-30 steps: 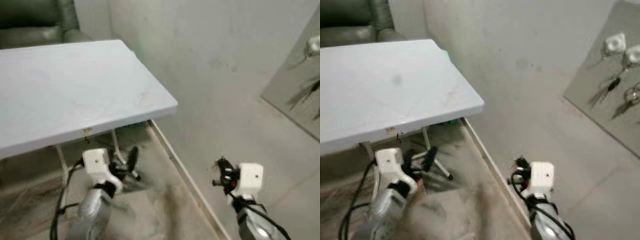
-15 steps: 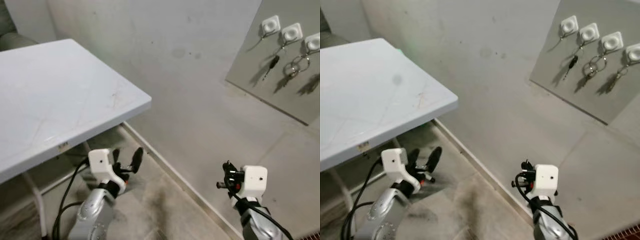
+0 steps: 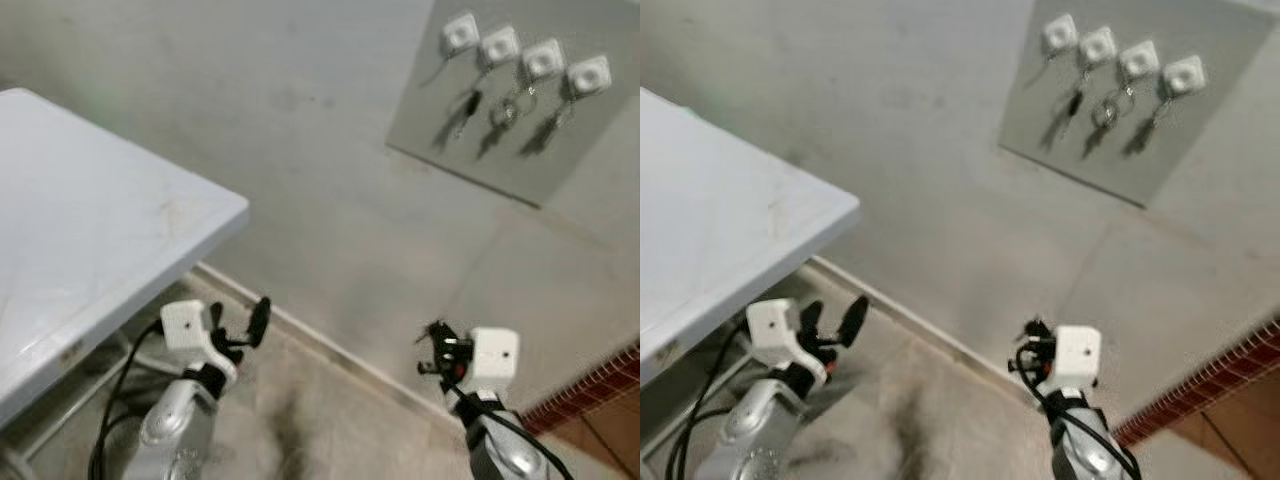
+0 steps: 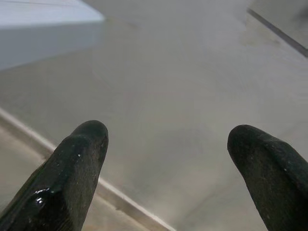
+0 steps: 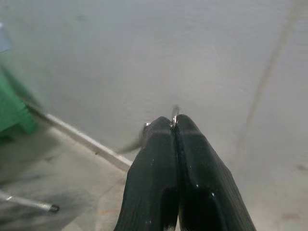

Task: Hang keys on a hook

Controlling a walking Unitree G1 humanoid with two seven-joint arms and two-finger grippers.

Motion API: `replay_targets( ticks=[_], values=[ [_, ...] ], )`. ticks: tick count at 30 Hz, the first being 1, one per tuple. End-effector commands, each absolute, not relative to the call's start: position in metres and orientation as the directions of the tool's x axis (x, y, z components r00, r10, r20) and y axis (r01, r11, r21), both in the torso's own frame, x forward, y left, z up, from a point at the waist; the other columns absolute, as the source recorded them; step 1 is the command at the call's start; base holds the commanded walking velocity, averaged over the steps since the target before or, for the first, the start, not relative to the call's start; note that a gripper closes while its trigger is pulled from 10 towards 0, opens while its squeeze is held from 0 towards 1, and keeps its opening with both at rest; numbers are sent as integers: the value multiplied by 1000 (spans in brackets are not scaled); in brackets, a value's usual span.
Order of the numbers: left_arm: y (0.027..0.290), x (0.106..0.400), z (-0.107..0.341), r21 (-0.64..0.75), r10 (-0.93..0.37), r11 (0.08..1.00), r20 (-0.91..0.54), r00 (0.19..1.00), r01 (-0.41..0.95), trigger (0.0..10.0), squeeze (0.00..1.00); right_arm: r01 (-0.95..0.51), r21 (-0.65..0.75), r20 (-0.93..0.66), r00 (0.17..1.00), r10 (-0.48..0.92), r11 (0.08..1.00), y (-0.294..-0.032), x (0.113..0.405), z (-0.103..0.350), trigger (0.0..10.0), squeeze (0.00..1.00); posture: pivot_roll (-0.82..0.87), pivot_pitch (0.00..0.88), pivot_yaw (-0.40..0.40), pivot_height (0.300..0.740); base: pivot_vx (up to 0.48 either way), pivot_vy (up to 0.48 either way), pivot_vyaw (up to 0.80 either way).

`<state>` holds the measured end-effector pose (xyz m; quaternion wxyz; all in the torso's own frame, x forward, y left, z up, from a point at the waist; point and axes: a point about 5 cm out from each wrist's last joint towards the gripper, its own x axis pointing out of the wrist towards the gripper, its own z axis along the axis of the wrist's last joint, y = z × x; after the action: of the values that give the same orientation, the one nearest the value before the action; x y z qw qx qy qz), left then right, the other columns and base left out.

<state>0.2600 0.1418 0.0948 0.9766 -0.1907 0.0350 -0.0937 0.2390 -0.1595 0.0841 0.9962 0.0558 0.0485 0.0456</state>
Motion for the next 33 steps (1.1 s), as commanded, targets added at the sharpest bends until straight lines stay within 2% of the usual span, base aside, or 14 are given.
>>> replay_targets(
  ticks=[1,14,24,33],
  values=[
    [131,260,95,-388,-224,901,-35,974,193,10000,0,-52,103,-93,994,62,993,-170,238,85,10000,0,-16,108,-71,740,0,341,-756],
    [130,260,95,-386,-226,902,-41,973,193,10000,0,-53,104,-95,993,63,993,-169,238,86,10000,0,-17,111,-71,740,0,340,-756],
    [130,260,95,-381,-225,904,-40,974,193,10000,0,-48,114,-75,996,57,992,-168,238,87,10000,0,-10,104,-68,740,0,0,-751],
    [136,269,100,-340,-218,921,-41,975,192,10000,0,-50,125,-47,997,56,991,-160,244,88,10000,0,6,83,-20,740,0,0,0]
  ],
)
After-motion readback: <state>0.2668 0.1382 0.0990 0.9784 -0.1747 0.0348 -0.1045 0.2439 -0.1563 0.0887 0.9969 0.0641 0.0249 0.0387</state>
